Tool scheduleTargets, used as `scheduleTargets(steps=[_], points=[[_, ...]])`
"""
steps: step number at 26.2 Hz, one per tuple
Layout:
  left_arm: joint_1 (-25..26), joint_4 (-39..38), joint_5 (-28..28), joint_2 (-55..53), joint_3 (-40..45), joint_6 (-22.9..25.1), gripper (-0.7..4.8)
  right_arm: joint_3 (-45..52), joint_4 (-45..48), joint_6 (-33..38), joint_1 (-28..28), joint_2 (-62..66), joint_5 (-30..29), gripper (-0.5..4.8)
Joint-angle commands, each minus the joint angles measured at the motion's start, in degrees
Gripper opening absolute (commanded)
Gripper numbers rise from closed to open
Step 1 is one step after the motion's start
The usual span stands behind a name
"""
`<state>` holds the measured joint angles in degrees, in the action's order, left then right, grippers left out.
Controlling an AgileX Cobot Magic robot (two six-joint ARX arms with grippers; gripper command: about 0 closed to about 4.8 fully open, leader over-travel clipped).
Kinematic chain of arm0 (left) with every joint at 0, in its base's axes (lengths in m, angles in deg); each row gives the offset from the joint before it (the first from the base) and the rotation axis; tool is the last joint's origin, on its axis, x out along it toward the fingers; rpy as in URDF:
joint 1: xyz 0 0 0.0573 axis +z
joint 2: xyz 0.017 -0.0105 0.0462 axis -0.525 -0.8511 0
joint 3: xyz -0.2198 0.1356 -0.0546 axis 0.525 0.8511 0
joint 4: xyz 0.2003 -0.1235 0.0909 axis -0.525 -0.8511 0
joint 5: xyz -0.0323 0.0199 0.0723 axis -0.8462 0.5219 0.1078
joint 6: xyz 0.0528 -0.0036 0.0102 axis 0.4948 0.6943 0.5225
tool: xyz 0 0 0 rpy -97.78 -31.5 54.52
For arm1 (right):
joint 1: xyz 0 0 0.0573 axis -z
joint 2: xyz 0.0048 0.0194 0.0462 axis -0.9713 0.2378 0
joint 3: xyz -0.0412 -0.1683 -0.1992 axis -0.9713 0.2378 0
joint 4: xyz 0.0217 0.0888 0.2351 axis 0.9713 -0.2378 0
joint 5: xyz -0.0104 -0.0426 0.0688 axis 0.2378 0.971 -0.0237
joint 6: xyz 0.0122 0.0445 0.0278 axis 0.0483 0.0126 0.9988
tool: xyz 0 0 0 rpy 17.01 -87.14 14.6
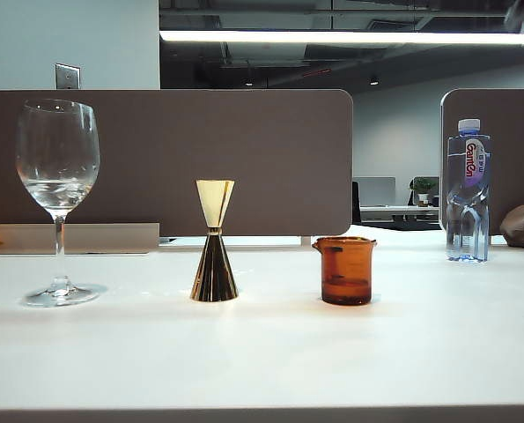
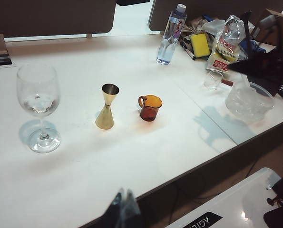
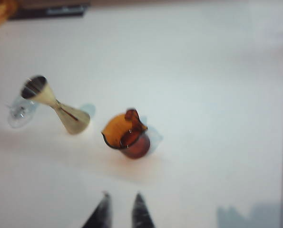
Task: Pick up the small amber measuring cup and pour the water in it into the jigger, then pick up the jigger and pour the water in it into the wine glass.
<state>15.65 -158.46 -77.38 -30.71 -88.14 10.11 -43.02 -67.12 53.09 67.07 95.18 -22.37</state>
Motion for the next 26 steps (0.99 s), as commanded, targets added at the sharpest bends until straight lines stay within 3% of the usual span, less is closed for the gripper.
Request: scheduleTargets(steps=[1,6,12,22,26], points=[[0.0,-0.3,-0.2,0.0,-0.2,0.0,-0.02,2.3,6.0,3.8,-1.6,6.5,-4.2,0.64],[0.0,-0.3,-0.2,0.0,-0.2,0.0,-0.02,18.7,34.1,9.5,-7.8,9.6,-0.9,1.0],[0.1,-0.3,-0.2,0.0,-0.2,0.0,-0.02,30.8,55.3,8.9,-8.2,11.0,0.7,1.19],[0.1,-0.3,-0.2,0.0,-0.2,0.0,-0.02,33.8,69.8,-0.5,-9.8,24.9,0.9,1.64],[0.1,-0.3,-0.2,0.0,-0.2,0.0,-0.02,33.7,73.6,-5.2,-13.2,29.2,2.3,2.14]])
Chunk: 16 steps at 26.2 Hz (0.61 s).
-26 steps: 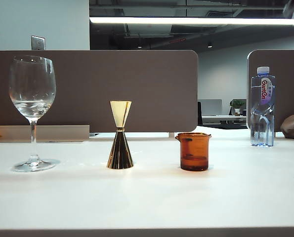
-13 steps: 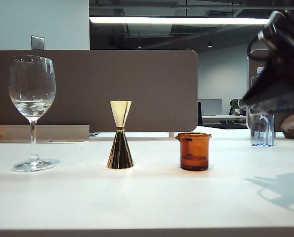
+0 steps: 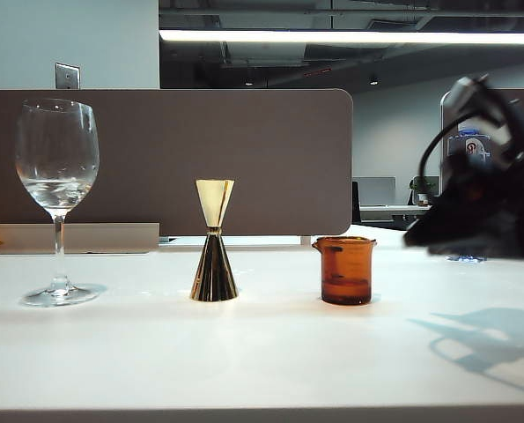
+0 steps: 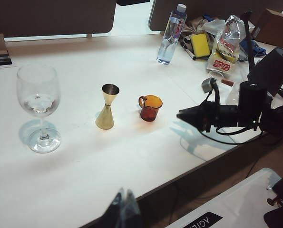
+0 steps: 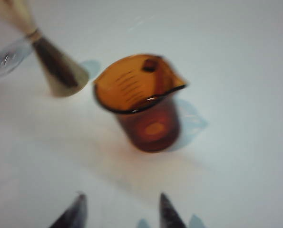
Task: Pick up the small amber measuring cup and pour the water in it into the jigger, then pick up the jigger and pour the water in it into the wine glass.
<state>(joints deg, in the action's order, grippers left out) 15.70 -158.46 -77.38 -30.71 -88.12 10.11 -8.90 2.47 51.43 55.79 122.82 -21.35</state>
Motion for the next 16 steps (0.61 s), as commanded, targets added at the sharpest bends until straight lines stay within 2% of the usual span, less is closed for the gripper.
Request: scheduleTargets(steps=[1,2,3,5,8,10,13,16], points=[[0.0,-0.3,-0.2,0.0,-0.2,0.0,-0.02,-0.4,5.1,-4.4,-3.1,2.5,2.5,2.25],[0.0,-0.3,-0.2,0.0,-0.2,0.0,-0.02,-0.8,5.7,-6.1,-4.9,3.9,4.9,2.59],[0.0,-0.3,-0.2,0.0,-0.2,0.0,-0.02,-1.2,5.7,-6.5,-6.2,5.2,7.4,3.26],[0.0,-0.3,-0.2,0.0,-0.2,0.0,-0.02,-2.5,5.7,-6.5,-6.9,7.9,9.1,3.78],[0.0,-0.3,-0.2,0.0,-0.2,0.0,-0.02,-4.6,5.7,-6.4,-7.1,11.1,11.5,3.85],[0.0,-0.3,-0.2,0.0,-0.2,0.0,-0.02,-6.2,5.7,-6.4,-7.1,12.8,11.5,4.31],[0.0,-0.3,-0.2,0.0,-0.2,0.0,-0.02,-8.1,5.7,-5.4,-7.1,14.7,11.9,4.38],[0.0,-0.3,-0.2,0.0,-0.2,0.0,-0.02,-9.7,5.7,-4.8,-7.2,16.5,13.0,4.79]])
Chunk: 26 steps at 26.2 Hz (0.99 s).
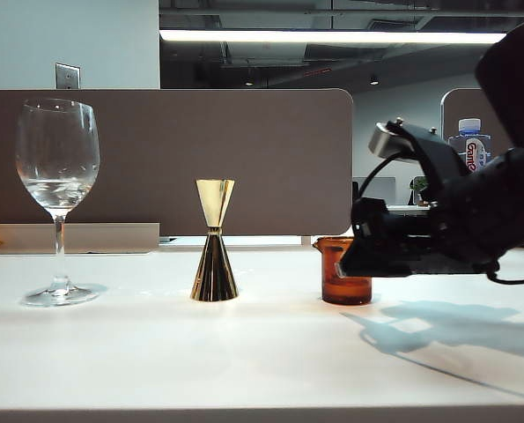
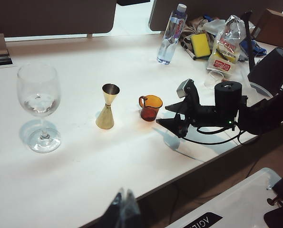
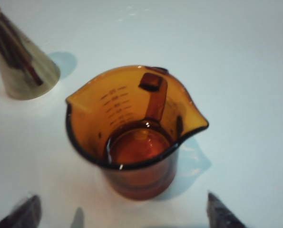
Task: Pick up the small amber measuring cup and pour the water in it into the jigger, then pick up the jigger and pour the water in it into the wine glass.
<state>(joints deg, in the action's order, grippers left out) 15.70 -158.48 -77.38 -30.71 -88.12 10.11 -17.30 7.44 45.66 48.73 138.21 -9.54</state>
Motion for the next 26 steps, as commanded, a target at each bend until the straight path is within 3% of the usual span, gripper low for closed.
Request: scheduleTargets(steps=[1,26], points=[[0.0,-0.3,-0.2,0.0,-0.2,0.0,-0.02,-1.8,0.8,0.9,-0.1,1.6,1.2,4.79],[0.0,-0.3,-0.2,0.0,-0.2,0.0,-0.02,-10.2,1.6,3.5,-0.2,12.5,1.2,4.79]])
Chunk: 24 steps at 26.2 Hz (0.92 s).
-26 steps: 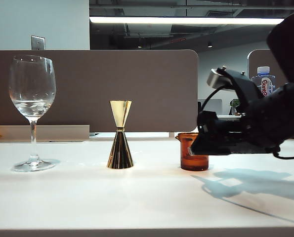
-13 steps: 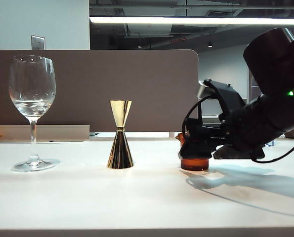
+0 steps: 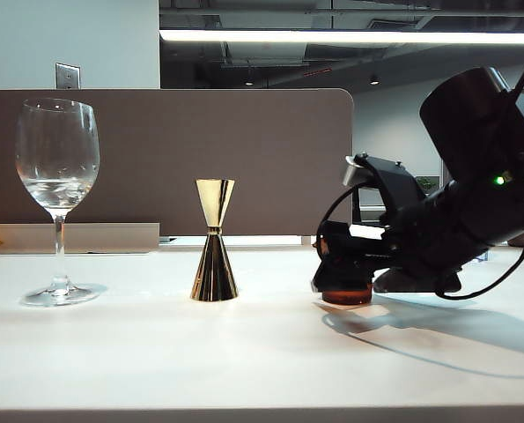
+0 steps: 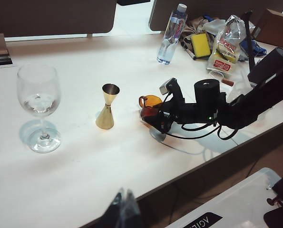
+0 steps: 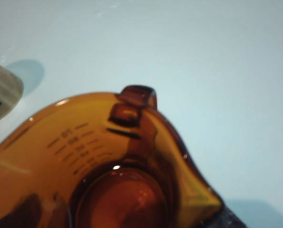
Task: Pick up the small amber measuring cup and pour the water in it into the jigger, then pick up the jigger and pour the water in it into the wine glass.
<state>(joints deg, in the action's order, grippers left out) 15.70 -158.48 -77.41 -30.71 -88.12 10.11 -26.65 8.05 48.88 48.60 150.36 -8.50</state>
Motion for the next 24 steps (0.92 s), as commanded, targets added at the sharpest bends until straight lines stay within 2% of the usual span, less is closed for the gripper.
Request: scheduleTargets(steps=[1,14,18,24], points=[[0.0,-0.3,-0.2,0.0,-0.2,0.0,-0.02,-1.2,1.0,0.3,0.0,0.6,0.1,4.79],[0.0,-0.3,-0.2,0.0,-0.2,0.0,-0.02,-3.3,1.0,0.7,0.0,1.6,1.6,4.79],[0.0,-0.3,-0.2,0.0,-0.2,0.0,-0.02,-3.3,1.0,0.7,0.0,1.6,1.6,4.22],[0.0,-0.3,-0.2,0.0,-0.2,0.0,-0.02,-3.3,1.1,0.7,0.0,1.9,1.6,4.15]])
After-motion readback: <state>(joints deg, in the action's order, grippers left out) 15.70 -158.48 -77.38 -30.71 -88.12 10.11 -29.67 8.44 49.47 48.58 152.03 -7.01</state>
